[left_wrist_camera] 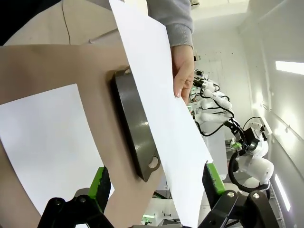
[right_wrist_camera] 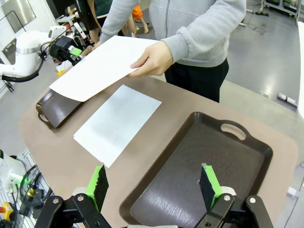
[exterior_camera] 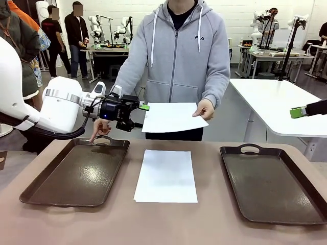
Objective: Sort the A4 documents.
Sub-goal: Receive the A4 Paper.
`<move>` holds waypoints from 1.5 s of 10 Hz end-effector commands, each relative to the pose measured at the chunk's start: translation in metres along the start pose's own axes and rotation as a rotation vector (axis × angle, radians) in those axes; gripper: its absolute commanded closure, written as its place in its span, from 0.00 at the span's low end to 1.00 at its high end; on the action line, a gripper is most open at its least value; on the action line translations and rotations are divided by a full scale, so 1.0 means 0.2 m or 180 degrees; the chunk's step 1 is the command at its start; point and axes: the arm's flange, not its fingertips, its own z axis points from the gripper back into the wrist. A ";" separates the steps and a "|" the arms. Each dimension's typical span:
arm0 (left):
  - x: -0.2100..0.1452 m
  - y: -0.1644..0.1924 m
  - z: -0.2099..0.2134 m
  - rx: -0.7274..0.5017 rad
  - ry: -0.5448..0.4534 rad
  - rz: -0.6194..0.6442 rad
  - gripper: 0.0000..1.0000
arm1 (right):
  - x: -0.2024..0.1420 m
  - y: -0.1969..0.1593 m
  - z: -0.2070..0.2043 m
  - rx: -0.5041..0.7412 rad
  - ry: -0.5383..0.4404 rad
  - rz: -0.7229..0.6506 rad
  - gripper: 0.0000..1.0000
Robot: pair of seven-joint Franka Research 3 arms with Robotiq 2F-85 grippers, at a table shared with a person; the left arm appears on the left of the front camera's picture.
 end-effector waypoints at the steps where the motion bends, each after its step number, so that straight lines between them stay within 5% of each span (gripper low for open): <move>1: 0.04 0.01 -0.04 -0.0053 0.0018 0.0067 0.00 | -0.01 0.00 -0.01 0.0047 -0.0003 -0.0007 0.00; 5: 0.07 -0.03 -0.08 -0.0548 0.0030 0.0264 0.00 | -0.01 0.00 -0.01 0.0047 -0.0003 -0.0007 0.00; 15: 0.02 0.04 -0.22 -0.0653 0.0229 0.0528 0.00 | -0.01 0.00 -0.01 0.0047 -0.0003 -0.0007 0.00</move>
